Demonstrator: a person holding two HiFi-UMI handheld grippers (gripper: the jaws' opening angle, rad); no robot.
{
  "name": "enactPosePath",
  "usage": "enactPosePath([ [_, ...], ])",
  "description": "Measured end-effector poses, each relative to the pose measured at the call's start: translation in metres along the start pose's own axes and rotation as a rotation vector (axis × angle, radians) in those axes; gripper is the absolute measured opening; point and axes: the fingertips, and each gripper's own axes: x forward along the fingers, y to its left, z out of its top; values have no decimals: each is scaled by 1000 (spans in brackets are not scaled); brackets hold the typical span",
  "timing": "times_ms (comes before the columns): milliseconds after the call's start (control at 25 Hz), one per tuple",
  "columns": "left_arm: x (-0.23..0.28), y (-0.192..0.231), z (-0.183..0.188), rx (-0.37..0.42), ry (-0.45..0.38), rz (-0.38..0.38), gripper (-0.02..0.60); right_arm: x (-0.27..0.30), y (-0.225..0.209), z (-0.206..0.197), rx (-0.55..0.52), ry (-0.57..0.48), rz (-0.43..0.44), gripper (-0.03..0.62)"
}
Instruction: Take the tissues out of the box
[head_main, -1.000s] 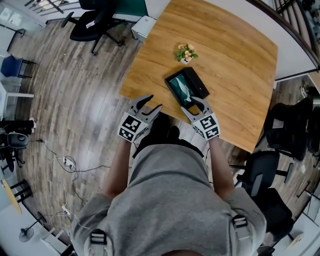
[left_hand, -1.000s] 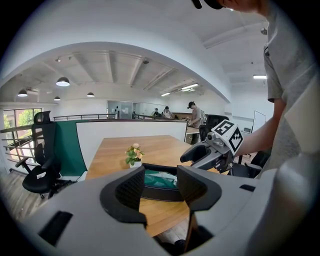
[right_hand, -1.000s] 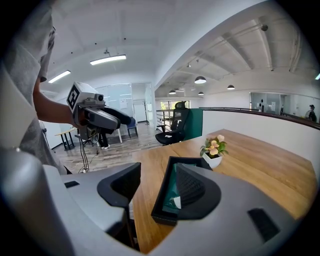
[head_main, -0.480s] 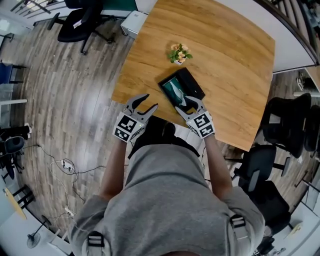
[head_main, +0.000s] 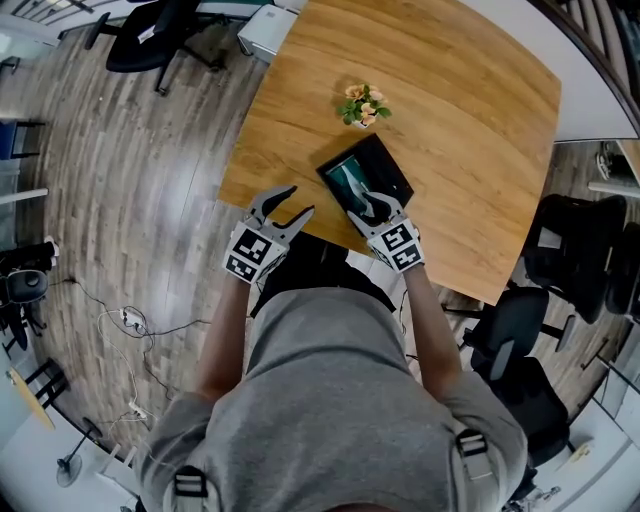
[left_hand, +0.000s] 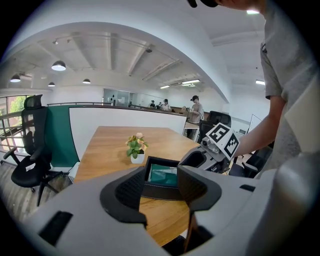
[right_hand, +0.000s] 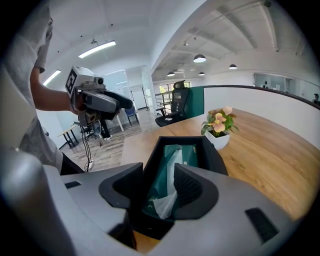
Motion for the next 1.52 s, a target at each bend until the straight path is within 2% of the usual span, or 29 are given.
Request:
enactPosePath([
  [160, 0, 6, -5, -17, 13, 2, 218, 3, -6, -1, 18, 38, -8, 161],
  [520, 2, 23, -13, -51, 20, -7, 218, 28, -5, 1, 1, 138, 2, 172],
  [640, 4, 30, -11, -39, 13, -7, 218, 36, -8, -1, 6, 164, 0, 169],
  [960, 7, 44, -11, -38, 11, -17, 218, 49, -8, -10, 27, 249, 17, 95],
  [1320, 8, 47, -8, -18, 17, -24, 217, 50, -8, -12, 33, 244, 7, 8],
  [1520, 5, 41, -9, -19, 28, -30, 216, 45, -3, -10, 27, 252, 0, 5],
])
